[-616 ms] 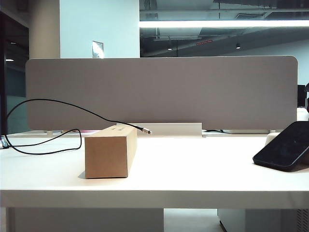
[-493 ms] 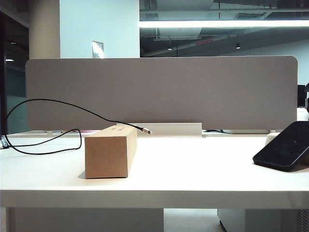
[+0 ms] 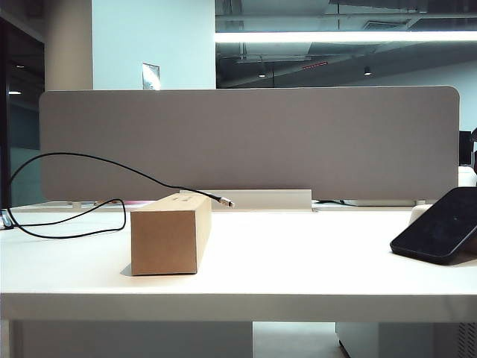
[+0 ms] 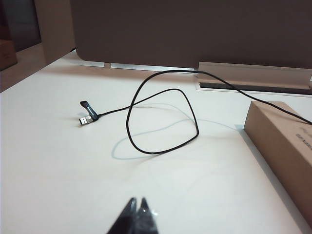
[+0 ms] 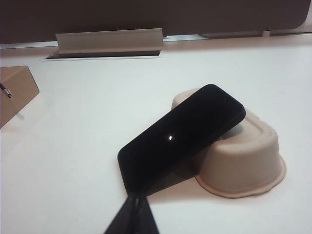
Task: Pick up the charging cable and the phone, plug the charging cable into the charging port on the phone, and finally place them back on the table.
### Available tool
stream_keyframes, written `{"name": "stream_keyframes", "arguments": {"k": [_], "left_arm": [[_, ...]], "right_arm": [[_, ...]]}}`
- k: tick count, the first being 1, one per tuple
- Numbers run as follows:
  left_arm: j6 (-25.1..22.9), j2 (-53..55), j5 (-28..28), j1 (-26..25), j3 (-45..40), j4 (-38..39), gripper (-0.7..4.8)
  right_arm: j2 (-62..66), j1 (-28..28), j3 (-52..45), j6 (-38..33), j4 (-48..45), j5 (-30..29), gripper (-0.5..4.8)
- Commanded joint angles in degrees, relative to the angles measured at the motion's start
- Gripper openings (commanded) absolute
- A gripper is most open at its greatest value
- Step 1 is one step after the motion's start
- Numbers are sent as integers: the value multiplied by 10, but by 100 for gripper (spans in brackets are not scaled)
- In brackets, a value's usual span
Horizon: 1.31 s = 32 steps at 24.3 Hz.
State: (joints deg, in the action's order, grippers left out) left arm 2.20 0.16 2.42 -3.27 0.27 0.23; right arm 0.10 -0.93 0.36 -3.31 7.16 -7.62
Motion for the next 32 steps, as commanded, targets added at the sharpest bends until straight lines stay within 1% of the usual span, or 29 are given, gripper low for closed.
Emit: {"name": "stream_keyframes", "arguments": {"k": [1, 4, 7, 8, 12, 15, 17, 20, 23, 27, 30, 32], "left_arm": [[-2, 1, 2, 0, 2, -8, -5], [-2, 1, 9, 0, 3, -10, -5], [-2, 1, 44, 0, 3, -32, -6], [-2, 1, 45, 0, 3, -38, -6], [-2, 1, 51, 0, 4, -38, -5], [-2, 1, 86, 0, 11, -37, -6], [-2, 2, 99, 0, 18, -37, -5], [-4, 4, 98, 0, 30, -38, -6], [-38, 12, 94, 0, 42, -38, -6], [-37, 32, 94, 0, 59, -42, -6], [-37, 66, 94, 0, 80, -80, -6], [-37, 84, 94, 0, 94, -88, -6]], "right_arm": [[-1, 0, -3, 2, -10, 0, -1], [-1, 0, -3, 0, -30, 1, -1], [-1, 2, -3, -47, -32, -21, -1], [-1, 2, -3, -52, -34, -30, -2], [-1, 2, 11, -76, -28, -30, -2], [-1, 2, 28, -76, -26, -23, -2], [2, 1, 40, -76, -26, -9, -2], [6, 1, 60, -76, -21, 5, -2], [28, 1, 89, -79, 8, 4, -2], [70, 1, 119, -100, 23, 4, -2], [140, 1, 156, -114, 33, 0, -1], [175, 1, 172, -136, 35, 0, -1]]}}
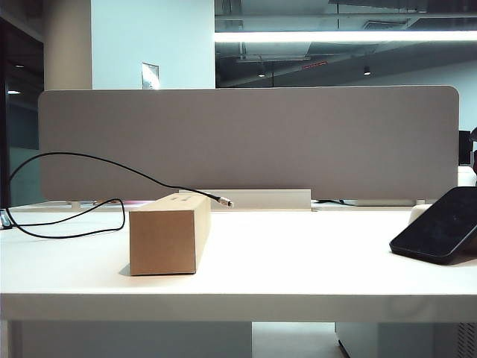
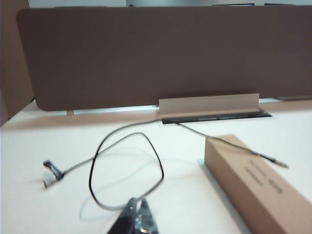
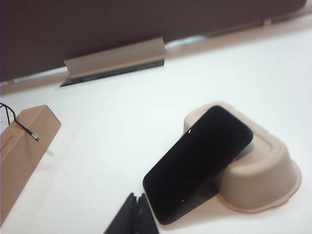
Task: Pick up the charging cable and the phone, plug the charging cable into the charging port on the phone, and finally place them back on the table.
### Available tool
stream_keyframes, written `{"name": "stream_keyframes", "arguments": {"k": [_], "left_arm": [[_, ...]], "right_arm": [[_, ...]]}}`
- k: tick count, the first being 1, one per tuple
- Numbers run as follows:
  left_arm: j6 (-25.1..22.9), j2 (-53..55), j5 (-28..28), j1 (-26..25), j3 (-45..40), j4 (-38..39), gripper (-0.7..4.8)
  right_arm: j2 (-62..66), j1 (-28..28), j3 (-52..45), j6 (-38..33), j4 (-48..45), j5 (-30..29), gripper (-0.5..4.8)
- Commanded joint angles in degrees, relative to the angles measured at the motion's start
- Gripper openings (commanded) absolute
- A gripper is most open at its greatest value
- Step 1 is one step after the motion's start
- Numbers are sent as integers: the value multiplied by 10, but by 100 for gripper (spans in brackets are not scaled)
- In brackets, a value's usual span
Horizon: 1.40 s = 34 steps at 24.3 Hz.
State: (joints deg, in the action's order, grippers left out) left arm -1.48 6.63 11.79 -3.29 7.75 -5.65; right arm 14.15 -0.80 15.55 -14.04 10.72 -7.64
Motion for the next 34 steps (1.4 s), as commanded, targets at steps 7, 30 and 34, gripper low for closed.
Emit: {"name": "stream_keyframes", "arguments": {"k": [7, 30, 34], "left_arm": [[0, 115, 4, 0, 88, -34, -6], [-10, 508, 140, 108, 393, 71, -5], [-40, 554, 139, 135, 447, 131, -3]], "right_arm": [[152, 0, 62, -72, -7, -30, 22], [467, -45, 76, -190, -127, -92, 369], [522, -56, 76, -210, -177, -93, 369]]}}
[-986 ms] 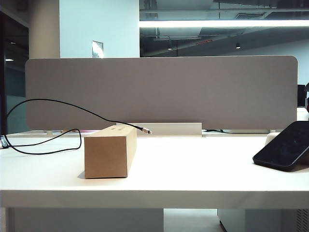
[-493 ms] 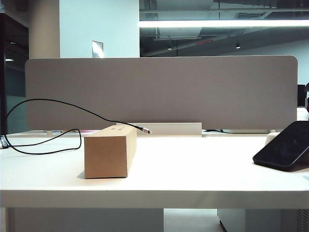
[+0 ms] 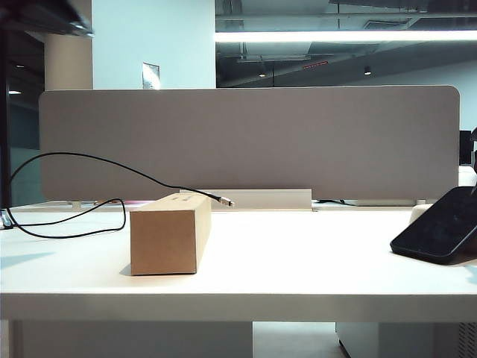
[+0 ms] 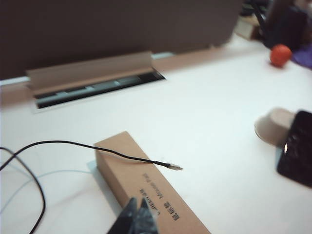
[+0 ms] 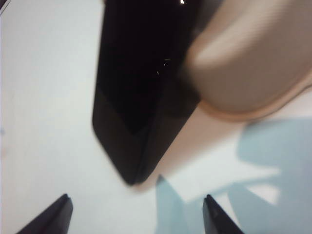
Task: Pick up the charging cable and the phone, plug the charging cable into the charging port on the phone, and finally place them back on the table.
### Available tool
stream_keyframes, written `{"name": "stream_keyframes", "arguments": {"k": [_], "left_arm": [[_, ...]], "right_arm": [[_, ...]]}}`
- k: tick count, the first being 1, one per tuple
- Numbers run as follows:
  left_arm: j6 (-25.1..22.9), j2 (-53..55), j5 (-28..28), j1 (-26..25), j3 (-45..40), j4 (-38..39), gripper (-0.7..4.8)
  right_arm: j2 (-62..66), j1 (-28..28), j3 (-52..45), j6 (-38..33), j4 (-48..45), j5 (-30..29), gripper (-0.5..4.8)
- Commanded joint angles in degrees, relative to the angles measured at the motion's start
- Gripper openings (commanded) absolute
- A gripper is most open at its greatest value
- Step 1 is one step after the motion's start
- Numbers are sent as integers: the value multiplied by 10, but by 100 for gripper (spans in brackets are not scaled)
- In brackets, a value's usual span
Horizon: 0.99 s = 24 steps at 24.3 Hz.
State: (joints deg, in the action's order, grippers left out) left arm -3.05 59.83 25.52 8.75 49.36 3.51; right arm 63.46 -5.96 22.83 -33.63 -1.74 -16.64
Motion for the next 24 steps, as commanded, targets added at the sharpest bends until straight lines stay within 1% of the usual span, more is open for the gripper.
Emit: {"name": "stream_keyframes", "arguments": {"k": [1, 7, 14, 15, 19, 21, 23, 24], "left_arm": [[-27, 32, 2, 23, 43, 52, -3], [-28, 55, 0, 33, 57, 54, -3], [-27, 57, 0, 34, 58, 59, -3], [-27, 57, -2, 38, 58, 59, -3], [-28, 57, -13, 38, 60, 62, -3], [-28, 57, -13, 38, 60, 63, -3], [-28, 57, -13, 38, 60, 63, -3], [-27, 57, -13, 38, 60, 63, -3]], "right_arm": [[39, -5, 3, -14, -64, -3, 369], [107, -5, 3, -28, -137, -33, 368], [203, -5, 3, -28, -225, -38, 368], [228, -5, 3, -29, -252, -39, 368], [273, -5, 3, -43, -306, -41, 366], [317, -5, 6, -43, -343, -41, 363], [334, -5, 11, -43, -346, -50, 351], [344, -5, 16, -44, -346, -56, 331]]}}
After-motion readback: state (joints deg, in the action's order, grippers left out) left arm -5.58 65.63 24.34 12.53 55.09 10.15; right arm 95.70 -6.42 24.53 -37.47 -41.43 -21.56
